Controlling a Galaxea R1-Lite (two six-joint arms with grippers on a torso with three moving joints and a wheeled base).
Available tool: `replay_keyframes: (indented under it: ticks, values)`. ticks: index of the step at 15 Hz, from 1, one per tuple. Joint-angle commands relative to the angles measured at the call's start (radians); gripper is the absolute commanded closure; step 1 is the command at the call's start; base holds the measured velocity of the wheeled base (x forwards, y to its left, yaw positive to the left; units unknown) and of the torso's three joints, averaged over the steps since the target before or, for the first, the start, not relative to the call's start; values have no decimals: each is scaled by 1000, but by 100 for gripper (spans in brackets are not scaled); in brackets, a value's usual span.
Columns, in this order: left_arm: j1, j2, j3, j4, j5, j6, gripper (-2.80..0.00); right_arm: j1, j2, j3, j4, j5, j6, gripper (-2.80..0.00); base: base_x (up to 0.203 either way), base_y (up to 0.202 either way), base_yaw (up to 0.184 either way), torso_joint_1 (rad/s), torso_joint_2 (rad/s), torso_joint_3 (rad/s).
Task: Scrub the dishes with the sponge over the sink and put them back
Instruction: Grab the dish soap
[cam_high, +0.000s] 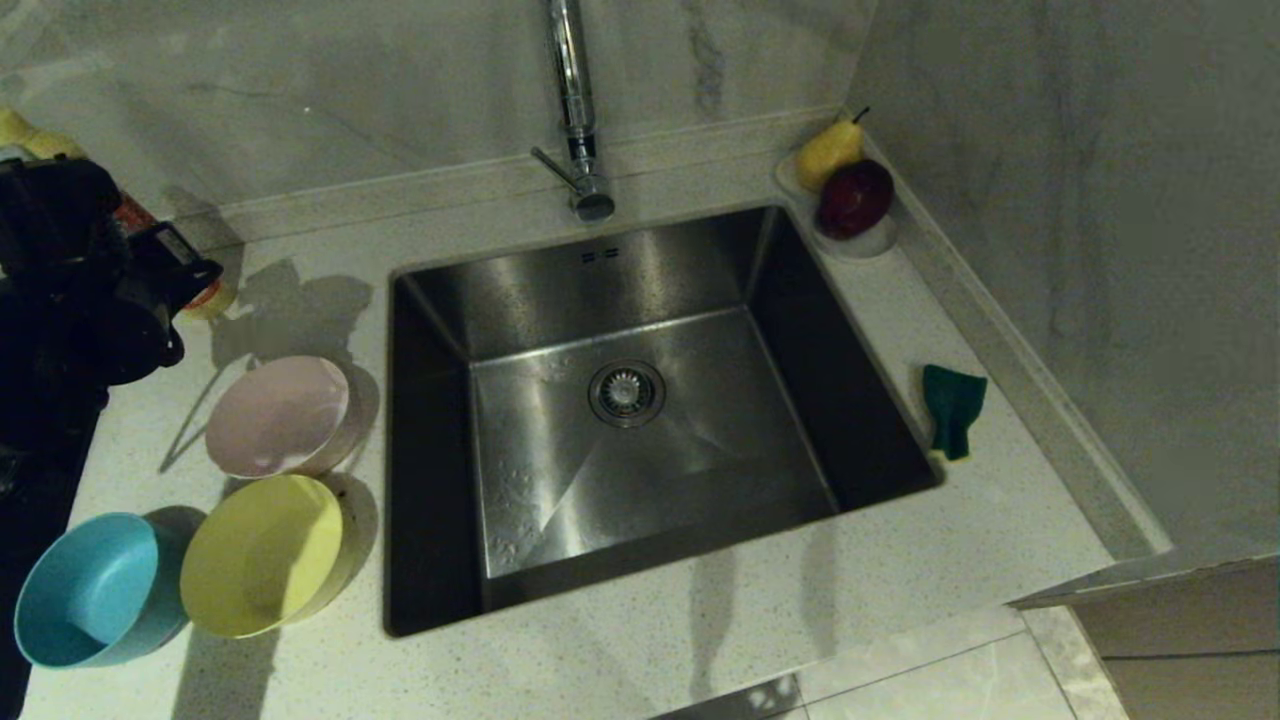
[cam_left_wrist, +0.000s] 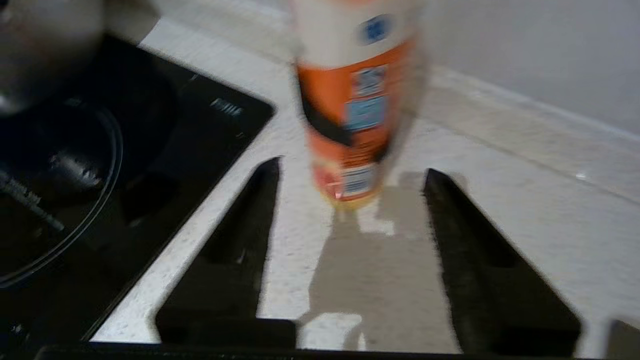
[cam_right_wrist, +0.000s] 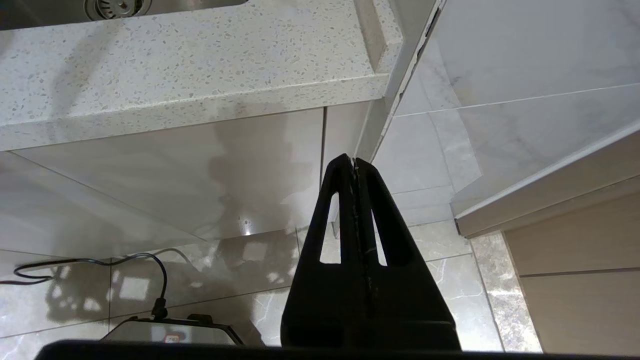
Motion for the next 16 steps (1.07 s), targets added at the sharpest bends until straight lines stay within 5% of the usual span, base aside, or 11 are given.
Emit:
replay_keyframes:
  ticks: [1,4,16]
  values:
    - [25,19,19,-55,-8,-9,-280,0,1,0,-1,0,0,0,0,0,0,0,0,0]
    - [49,42,66,-171,-54,-5,-280,0,-1,0,-1,0,0,0,0,0,0,0,0,0]
    - [87,153,-56,-222,-145,17,-280,0,0,0,-1,0,0,0,0,0,0,0,0,0]
